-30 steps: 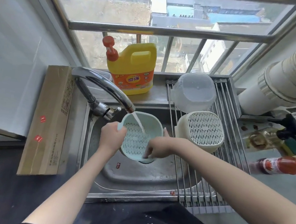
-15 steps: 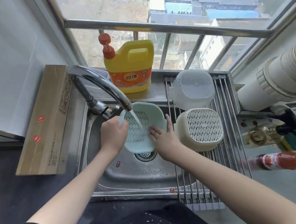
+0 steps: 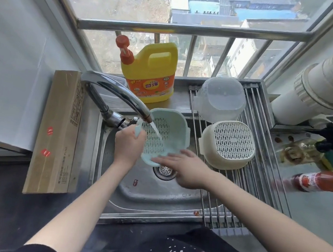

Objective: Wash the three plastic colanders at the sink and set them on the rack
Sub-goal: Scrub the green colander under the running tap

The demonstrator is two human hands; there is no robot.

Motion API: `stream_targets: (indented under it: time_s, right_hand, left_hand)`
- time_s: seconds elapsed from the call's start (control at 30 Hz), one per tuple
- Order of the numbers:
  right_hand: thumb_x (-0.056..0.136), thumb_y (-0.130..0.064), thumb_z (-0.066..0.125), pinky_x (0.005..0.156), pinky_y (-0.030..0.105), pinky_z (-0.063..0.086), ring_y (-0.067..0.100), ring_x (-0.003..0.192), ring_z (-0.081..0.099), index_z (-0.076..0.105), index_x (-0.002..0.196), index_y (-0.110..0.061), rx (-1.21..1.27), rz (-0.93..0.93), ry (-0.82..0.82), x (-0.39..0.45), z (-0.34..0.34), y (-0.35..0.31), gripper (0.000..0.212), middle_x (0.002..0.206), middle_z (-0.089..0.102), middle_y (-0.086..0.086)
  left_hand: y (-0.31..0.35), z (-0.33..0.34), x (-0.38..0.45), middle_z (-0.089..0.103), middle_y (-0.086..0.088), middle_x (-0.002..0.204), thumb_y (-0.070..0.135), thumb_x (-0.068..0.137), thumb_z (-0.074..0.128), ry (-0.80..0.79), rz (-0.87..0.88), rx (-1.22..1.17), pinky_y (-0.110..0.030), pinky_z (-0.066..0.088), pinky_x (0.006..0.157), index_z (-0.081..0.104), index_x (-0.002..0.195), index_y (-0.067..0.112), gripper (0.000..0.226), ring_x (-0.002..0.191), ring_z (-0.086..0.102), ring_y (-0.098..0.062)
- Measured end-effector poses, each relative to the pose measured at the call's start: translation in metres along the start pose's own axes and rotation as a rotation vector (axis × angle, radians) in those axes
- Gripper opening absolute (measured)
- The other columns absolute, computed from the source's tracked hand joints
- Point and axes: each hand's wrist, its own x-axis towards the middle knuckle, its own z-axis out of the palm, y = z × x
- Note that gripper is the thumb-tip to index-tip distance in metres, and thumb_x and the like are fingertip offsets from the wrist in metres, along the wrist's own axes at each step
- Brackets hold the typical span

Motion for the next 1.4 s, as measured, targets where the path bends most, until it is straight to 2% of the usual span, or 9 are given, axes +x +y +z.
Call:
stream_targets:
  time_s: [0.17, 0.27, 0.47, 0.83, 0.93, 1.03, 1.17, 1.3, 1.4]
  right_hand:
    - [0.09, -0.016, 0.05, 0.108, 0.056, -0.023, 0.024, 0.131, 0.042, 0.067, 0.102, -0.018, -0.605, 0.253, -0.005, 0.001, -0.031, -0.002, 0.021, 0.11, 0.066, -0.001]
    - [0.089, -0.022, 0.046, 0.117, 0.054, -0.006, 0.024, 0.115, 0.054, 0.062, 0.079, -0.019, -0.51, 0.339, -0.129, 0.016, -0.038, -0.037, 0.02, 0.089, 0.068, 0.0]
    - [0.093, -0.012, 0.044, 0.087, 0.038, 0.038, 0.025, 0.109, 0.058, 0.037, 0.138, -0.015, -0.384, 0.184, 0.024, 0.02, -0.035, -0.059, 0.045, 0.119, 0.062, 0.005]
    - [0.061, -0.019, 0.075, 0.086, 0.036, 0.033, 0.023, 0.071, 0.063, 0.07, 0.064, -0.016, -0.808, 0.168, 0.188, 0.021, -0.028, -0.009, 0.007, 0.056, 0.064, -0.003]
    - [0.069, -0.024, 0.073, 0.109, 0.042, 0.017, 0.03, 0.112, 0.06, 0.073, 0.1, -0.006, -0.739, 0.328, 0.314, 0.02, -0.023, -0.006, 0.036, 0.098, 0.073, 0.011]
    - [0.092, -0.02, 0.048, 0.112, 0.05, -0.012, 0.032, 0.144, 0.019, 0.024, 0.146, 0.003, -0.451, 0.517, 0.278, 0.024, -0.009, -0.023, 0.064, 0.151, 0.031, 0.017]
    - [0.082, -0.015, 0.051, 0.116, 0.042, -0.01, 0.022, 0.146, 0.011, 0.013, 0.15, -0.006, -0.217, 0.417, 0.256, 0.022, -0.003, -0.023, 0.079, 0.157, 0.019, 0.01]
    - [0.092, -0.031, 0.047, 0.098, 0.067, -0.025, 0.026, 0.147, -0.003, 0.009, 0.151, -0.009, -0.535, 0.625, 0.207, 0.012, -0.016, -0.006, 0.074, 0.159, 0.008, 0.013]
    - [0.089, -0.027, 0.047, 0.115, 0.052, -0.007, 0.03, 0.142, 0.02, 0.024, 0.146, -0.006, -0.26, 0.491, 0.167, 0.03, -0.005, -0.026, 0.066, 0.15, 0.03, 0.018]
  left_hand:
    - [-0.009, 0.008, -0.002, 0.048, -0.012, 0.057, 0.01, 0.083, 0.053, -0.139, -0.247, -0.203, -0.028, 0.03, 0.051, 0.049, 0.058, -0.006, 0.03, 0.055, 0.043, -0.017]
    - [-0.012, 0.012, -0.004, 0.06, -0.004, 0.059, 0.01, 0.086, 0.055, -0.127, -0.446, -0.461, -0.028, 0.039, 0.053, 0.057, 0.062, 0.003, 0.024, 0.058, 0.055, -0.017]
    - [-0.013, 0.022, -0.018, 0.071, -0.001, 0.07, 0.012, 0.093, 0.052, -0.147, -0.696, -1.021, -0.028, 0.049, 0.057, 0.064, 0.081, 0.014, 0.017, 0.063, 0.063, -0.017]
    - [-0.02, 0.008, -0.001, 0.071, -0.021, 0.079, 0.014, 0.093, 0.057, -0.524, -0.742, -0.833, -0.027, 0.059, 0.056, 0.055, 0.106, -0.003, 0.022, 0.063, 0.072, -0.025]
    - [-0.01, 0.015, -0.001, 0.068, -0.026, 0.082, 0.007, 0.093, 0.056, -0.453, -0.712, -0.834, -0.032, 0.061, 0.061, 0.054, 0.11, -0.007, 0.022, 0.062, 0.071, -0.028]
    - [0.01, 0.032, -0.006, 0.065, -0.024, 0.083, 0.004, 0.092, 0.054, -0.328, -0.708, -0.787, -0.034, 0.06, 0.059, 0.057, 0.098, -0.002, 0.008, 0.061, 0.068, -0.029]
    - [0.017, 0.044, -0.014, 0.06, -0.019, 0.08, 0.003, 0.092, 0.052, -0.198, -0.708, -0.724, -0.034, 0.06, 0.059, 0.056, 0.078, 0.004, 0.015, 0.063, 0.063, -0.028]
    - [0.015, 0.044, -0.021, 0.06, -0.012, 0.077, 0.009, 0.092, 0.056, -0.13, -0.671, -0.631, -0.029, 0.059, 0.057, 0.058, 0.076, 0.002, 0.018, 0.068, 0.066, -0.027]
    - [0.019, 0.05, -0.023, 0.055, -0.01, 0.06, 0.017, 0.084, 0.062, -0.088, -0.621, -0.513, -0.041, 0.057, 0.063, 0.052, 0.056, 0.009, 0.031, 0.061, 0.057, -0.025]
